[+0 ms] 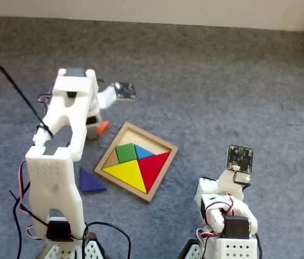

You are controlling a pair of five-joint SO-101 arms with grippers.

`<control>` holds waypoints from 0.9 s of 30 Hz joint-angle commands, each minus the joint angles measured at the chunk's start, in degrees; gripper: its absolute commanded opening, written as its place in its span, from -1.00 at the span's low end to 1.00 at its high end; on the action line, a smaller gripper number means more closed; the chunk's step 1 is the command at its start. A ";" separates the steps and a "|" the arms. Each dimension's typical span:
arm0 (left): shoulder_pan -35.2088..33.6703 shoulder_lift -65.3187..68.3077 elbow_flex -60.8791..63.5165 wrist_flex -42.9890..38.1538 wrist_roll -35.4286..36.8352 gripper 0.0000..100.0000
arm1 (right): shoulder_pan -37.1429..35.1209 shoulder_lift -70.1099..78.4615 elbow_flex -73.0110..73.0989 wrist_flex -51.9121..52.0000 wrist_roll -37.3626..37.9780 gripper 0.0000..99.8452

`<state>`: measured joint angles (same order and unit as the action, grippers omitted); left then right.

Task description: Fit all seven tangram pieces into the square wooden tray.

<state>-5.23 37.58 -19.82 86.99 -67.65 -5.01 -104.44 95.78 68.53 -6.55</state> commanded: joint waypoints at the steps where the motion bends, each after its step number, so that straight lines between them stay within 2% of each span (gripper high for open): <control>1: 0.22 -0.84 -8.57 6.51 5.63 -0.99 | 0.66 -0.66 6.64 -0.92 0.44 -0.99; 6: 3.03 -0.84 -11.38 9.41 6.77 -0.99 | 0.66 -0.66 6.64 -0.92 0.44 -0.99; 13: 8.48 -0.84 -11.47 9.41 6.95 -0.99 | 0.66 -0.66 6.64 -0.92 0.44 -0.99; 17: 11.65 -0.92 -12.53 9.32 10.29 -0.99 | 1.71 -0.66 6.64 -0.92 0.44 -0.99; 27: 20.44 -0.48 -13.05 9.14 10.20 -0.99 | 2.07 -0.66 6.64 -0.92 0.53 -0.99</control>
<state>10.86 37.49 -30.11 95.87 -57.80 -3.69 -104.44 95.78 68.53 -6.55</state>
